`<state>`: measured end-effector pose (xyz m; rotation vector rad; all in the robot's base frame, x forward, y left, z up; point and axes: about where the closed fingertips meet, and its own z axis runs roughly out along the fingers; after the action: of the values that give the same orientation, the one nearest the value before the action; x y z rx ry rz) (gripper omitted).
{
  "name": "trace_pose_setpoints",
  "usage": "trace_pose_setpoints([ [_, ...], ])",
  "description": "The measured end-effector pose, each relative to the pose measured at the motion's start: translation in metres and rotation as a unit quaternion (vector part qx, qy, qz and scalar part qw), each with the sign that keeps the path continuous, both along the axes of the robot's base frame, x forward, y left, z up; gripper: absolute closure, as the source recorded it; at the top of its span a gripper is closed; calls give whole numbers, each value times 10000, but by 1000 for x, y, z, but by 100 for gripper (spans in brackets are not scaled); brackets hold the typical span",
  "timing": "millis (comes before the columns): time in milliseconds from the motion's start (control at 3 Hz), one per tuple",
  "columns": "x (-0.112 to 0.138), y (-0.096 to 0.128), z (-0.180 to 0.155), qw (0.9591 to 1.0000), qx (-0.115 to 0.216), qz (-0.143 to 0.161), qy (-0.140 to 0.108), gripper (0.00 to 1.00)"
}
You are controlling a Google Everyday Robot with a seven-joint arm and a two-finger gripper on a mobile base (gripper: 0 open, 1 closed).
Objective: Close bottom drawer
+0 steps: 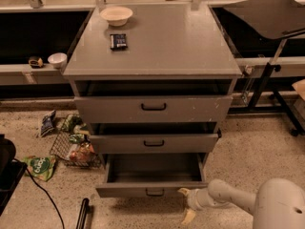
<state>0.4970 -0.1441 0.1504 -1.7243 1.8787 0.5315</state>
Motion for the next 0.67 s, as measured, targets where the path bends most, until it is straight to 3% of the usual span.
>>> trace_pose_setpoints([
  [333, 21, -18, 11, 9998, 186, -67, -38, 0],
  [667, 22, -19, 11, 9998, 191, -61, -35, 0],
])
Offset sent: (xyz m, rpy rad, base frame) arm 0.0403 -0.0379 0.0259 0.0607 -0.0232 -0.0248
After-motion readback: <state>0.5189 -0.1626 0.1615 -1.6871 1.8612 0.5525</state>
